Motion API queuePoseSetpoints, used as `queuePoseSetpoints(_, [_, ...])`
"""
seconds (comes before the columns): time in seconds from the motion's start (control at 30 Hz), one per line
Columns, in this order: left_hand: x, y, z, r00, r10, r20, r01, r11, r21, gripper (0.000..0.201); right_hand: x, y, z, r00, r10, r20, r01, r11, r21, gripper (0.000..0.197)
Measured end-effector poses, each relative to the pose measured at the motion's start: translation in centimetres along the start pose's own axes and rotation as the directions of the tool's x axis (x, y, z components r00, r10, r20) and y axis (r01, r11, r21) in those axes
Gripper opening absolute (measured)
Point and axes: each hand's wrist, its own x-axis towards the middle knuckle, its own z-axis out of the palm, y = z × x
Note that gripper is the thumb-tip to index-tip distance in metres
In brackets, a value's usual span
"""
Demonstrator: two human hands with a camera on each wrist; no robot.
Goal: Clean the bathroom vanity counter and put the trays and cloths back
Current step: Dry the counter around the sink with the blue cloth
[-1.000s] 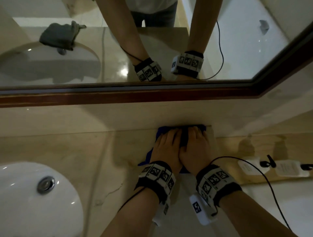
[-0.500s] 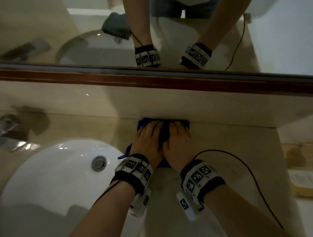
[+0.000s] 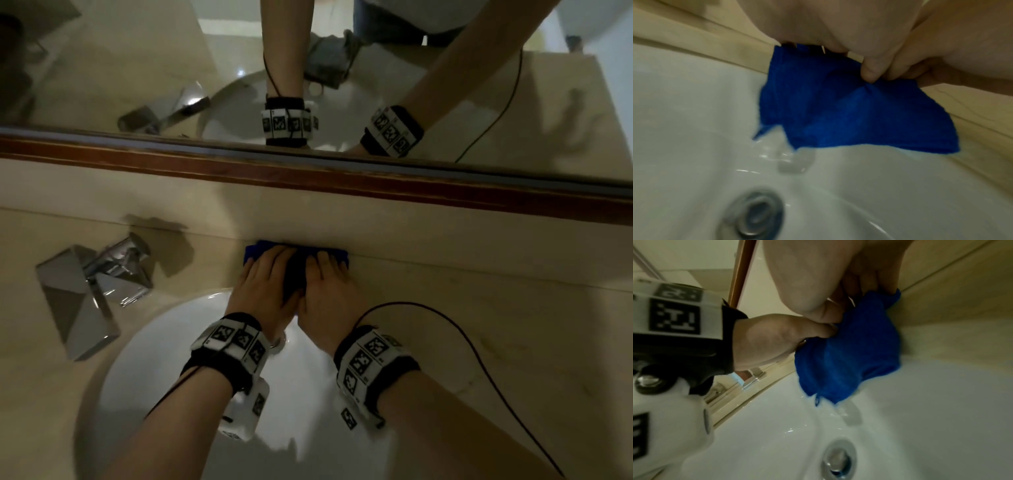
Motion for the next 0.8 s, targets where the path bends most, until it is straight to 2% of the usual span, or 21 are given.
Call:
queuePoseSetpoints(0.13, [-0.3, -1.7, -0.2, 0.999, -0.036, -0.025, 0.037, 0.999, 0.037, 0.075, 0.9, -1.8, 0.6, 0.999, -0.039, 0.034, 0.041, 0.997, -0.064, 0.07])
queuePoseSetpoints(0.23, [-0.4, -0.7, 0.5, 0.993, -0.111, -0.036, 0.111, 0.994, 0.004, 0.078, 1.2, -1.4, 1.0, 0.997, -0.061, 0.051, 0.064, 0.995, -0.079, 0.064])
queuePoseSetpoints(0.33, [-0.6, 0.9, 1.3, 0.985, -0.168, -0.042, 0.168, 0.986, 0.019, 0.08, 0.9, -0.2, 1.0, 0.985, -0.12, 0.121, 0.127, 0.99, -0.055, 0.073])
queuePoseSetpoints(0.4, [-1.0, 2.1, 1.6, 0.987, -0.158, -0.017, 0.158, 0.986, 0.051, 0.082, 0.3, 0.9, 0.8, 0.987, -0.126, 0.098, 0.128, 0.992, -0.014, 0.062])
queuePoseSetpoints(0.47, [-1.5, 3.8, 2.2, 0.992, -0.122, 0.012, 0.121, 0.99, 0.072, 0.082, -0.8, 2.3, 0.7, 0.995, -0.101, 0.006, 0.101, 0.995, 0.014, 0.053])
queuePoseSetpoints(0.53, [-2.1, 6.2, 3.1, 0.994, -0.099, 0.041, 0.096, 0.992, 0.084, 0.08, -2.2, 4.0, 0.3, 0.998, -0.046, -0.036, 0.048, 0.997, 0.055, 0.054])
queuePoseSetpoints(0.63, [-2.9, 10.1, 4.7, 0.986, -0.087, 0.139, 0.067, 0.988, 0.137, 0.086, -5.3, 7.1, -0.4, 0.997, 0.025, 0.069, -0.03, 0.997, 0.076, 0.059])
queuePoseSetpoints(0.8, [-4.2, 15.8, 6.3, 0.969, -0.034, 0.245, -0.024, 0.973, 0.23, 0.08, -9.7, 10.9, -1.4, 0.977, 0.165, 0.133, -0.172, 0.984, 0.043, 0.06])
